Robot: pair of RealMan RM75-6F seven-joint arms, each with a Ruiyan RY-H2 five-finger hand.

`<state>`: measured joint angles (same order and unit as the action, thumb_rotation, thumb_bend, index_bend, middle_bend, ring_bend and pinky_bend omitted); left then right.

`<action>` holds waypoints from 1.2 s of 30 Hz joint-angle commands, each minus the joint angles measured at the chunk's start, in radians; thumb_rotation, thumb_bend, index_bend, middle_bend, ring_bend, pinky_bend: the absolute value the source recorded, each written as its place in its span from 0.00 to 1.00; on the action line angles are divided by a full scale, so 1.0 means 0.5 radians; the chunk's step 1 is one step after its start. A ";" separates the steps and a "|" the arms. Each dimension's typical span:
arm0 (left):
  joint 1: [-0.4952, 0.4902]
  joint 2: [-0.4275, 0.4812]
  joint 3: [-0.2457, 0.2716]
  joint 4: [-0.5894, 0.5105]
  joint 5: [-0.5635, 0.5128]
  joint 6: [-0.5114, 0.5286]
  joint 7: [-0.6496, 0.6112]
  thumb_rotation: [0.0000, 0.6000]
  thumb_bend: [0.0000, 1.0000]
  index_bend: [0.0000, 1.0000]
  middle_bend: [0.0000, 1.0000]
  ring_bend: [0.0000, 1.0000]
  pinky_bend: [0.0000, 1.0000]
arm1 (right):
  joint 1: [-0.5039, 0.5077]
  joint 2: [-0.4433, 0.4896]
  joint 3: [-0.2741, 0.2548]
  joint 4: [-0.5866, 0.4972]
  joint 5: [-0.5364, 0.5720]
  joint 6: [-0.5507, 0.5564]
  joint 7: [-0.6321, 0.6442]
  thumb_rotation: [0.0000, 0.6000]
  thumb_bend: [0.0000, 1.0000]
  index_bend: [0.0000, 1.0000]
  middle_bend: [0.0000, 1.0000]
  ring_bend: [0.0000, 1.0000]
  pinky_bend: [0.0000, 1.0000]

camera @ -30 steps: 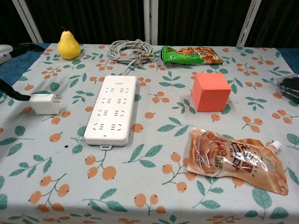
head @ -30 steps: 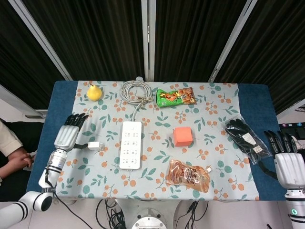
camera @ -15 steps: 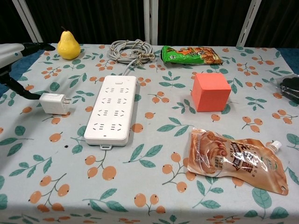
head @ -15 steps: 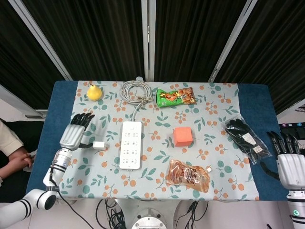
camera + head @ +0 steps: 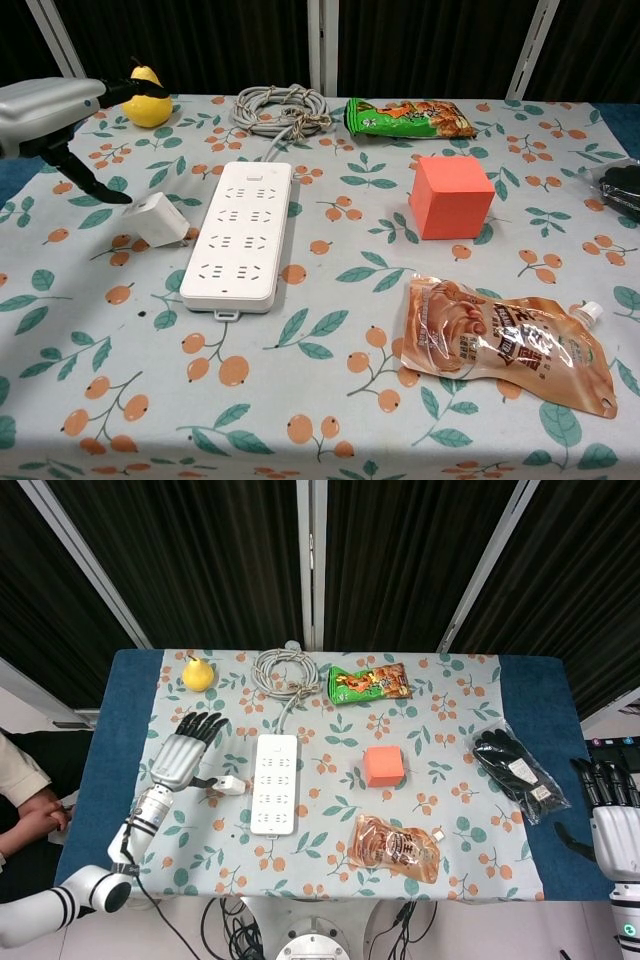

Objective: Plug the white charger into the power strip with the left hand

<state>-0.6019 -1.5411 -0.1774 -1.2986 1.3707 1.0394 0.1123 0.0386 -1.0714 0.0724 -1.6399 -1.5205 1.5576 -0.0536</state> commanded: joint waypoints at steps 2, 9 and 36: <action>-0.024 0.008 0.010 -0.043 -0.022 -0.029 0.051 1.00 0.00 0.08 0.03 0.00 0.00 | -0.009 -0.003 -0.001 0.024 0.002 0.008 0.029 1.00 0.15 0.00 0.10 0.00 0.01; 0.006 0.083 0.011 -0.158 -0.043 0.047 0.091 1.00 0.00 0.08 0.03 0.00 0.00 | -0.022 -0.006 -0.001 0.058 -0.001 0.023 0.072 1.00 0.15 0.00 0.10 0.00 0.01; 0.100 -0.088 0.072 -0.239 -0.230 0.030 -0.099 1.00 0.22 0.39 0.36 0.22 0.24 | -0.006 0.023 0.012 0.035 -0.038 0.024 0.053 1.00 0.15 0.00 0.10 0.00 0.01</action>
<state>-0.5498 -1.5819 -0.1379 -1.4201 1.2576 1.0521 0.0629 0.0359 -1.0612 0.0773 -1.6210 -1.5394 1.5686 -0.0262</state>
